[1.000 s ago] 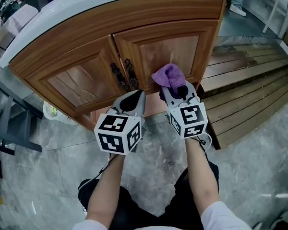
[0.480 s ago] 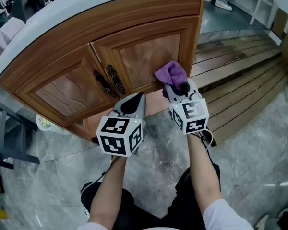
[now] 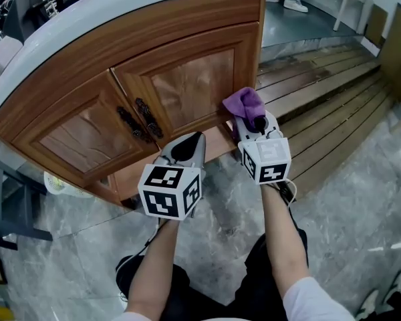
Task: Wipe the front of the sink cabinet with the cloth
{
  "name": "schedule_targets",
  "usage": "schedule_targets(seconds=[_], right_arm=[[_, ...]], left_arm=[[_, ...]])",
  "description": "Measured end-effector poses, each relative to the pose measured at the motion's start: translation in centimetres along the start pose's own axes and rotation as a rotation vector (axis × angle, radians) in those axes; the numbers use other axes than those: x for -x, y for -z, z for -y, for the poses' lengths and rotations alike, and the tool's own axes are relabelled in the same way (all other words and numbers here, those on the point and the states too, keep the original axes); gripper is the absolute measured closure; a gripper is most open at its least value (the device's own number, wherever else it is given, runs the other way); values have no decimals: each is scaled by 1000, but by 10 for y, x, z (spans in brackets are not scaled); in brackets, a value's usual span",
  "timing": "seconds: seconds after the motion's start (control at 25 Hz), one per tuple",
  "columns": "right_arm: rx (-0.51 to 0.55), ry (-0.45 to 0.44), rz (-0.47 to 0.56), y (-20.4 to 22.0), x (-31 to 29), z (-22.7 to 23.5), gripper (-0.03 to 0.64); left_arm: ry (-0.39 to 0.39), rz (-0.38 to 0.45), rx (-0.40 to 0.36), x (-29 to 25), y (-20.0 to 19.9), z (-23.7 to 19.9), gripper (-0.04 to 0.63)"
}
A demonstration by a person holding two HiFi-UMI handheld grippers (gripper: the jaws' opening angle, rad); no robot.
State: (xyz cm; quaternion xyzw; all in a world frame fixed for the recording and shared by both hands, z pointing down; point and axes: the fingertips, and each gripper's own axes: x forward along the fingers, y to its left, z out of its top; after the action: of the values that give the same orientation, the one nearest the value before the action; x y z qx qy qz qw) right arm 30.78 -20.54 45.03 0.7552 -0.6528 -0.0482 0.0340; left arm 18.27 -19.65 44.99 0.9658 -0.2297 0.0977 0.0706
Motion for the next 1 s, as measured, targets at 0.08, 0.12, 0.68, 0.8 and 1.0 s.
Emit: schedule_targets(seconds=[0.08,0.12,0.68,0.8,1.0], right_arm=[[-5,14,-11,3,1,4,531],[-6,21,-17,5,1,6,531],[0,-35,-23,-17,24,-30,531],[-15,-68,-45,-21,29,-50,531],[-55,-151,-93,-43,44,-88,531]], left_arm=[[6,1,1,-1,1,2,590],[8,1,4,-2,1,2,589],[-30,4,62,18,0,-18,590],[-46,-21,76,32,1,-20,590],[-97,-36,118,58,-12,-22,590]])
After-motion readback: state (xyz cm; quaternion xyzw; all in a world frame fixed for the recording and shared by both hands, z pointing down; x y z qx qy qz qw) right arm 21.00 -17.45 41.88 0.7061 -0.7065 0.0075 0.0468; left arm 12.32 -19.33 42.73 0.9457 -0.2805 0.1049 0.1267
